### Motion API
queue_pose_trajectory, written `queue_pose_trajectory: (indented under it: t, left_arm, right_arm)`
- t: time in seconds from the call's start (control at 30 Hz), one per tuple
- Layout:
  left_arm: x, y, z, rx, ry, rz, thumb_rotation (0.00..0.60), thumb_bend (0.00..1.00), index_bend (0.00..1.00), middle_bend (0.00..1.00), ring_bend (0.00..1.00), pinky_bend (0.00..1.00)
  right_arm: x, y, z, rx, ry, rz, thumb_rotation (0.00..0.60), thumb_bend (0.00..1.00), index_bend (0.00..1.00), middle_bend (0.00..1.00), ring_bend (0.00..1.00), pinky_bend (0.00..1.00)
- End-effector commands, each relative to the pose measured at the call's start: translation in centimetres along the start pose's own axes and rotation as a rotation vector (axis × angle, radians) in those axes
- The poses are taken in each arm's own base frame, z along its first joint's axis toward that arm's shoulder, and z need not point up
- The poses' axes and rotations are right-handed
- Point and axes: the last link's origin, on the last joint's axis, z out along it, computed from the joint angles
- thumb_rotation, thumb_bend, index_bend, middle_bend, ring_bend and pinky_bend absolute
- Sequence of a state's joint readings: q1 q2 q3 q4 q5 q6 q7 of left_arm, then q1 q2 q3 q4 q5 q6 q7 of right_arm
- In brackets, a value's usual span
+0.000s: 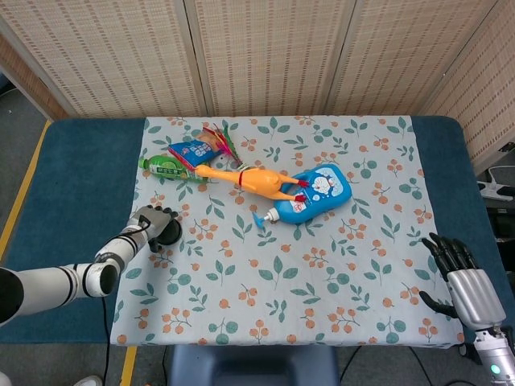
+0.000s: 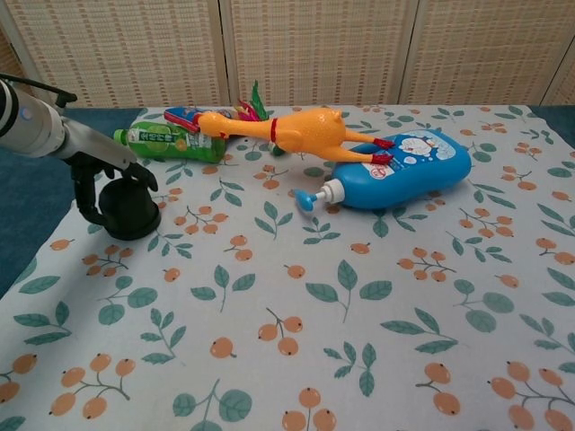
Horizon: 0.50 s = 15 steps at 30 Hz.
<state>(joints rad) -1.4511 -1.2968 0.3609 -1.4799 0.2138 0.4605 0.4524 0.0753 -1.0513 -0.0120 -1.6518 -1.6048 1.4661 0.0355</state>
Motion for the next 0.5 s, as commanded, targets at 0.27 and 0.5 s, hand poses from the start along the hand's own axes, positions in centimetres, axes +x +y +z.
queue_pose_trajectory:
  t: [0.27, 0.5]
  left_arm:
    - [-0.02, 1.14, 0.77, 0.014, -0.01, 0.038, 0.6, 0.35, 0.0, 0.0, 0.0, 0.11]
    - [0.05, 1.18, 1.16, 0.034, -0.006, 0.063, 0.6, 0.34, 0.0, 0.0, 0.0, 0.17]
  right_arm:
    - [-0.13, 0.04, -0.06, -0.003, -0.008, -0.006, 0.6, 0.13, 0.0, 0.0, 0.0, 0.0]
    - [-0.27, 0.03, 0.03, -0.004, -0.016, -0.008, 0.6, 0.13, 0.0, 0.0, 0.0, 0.0]
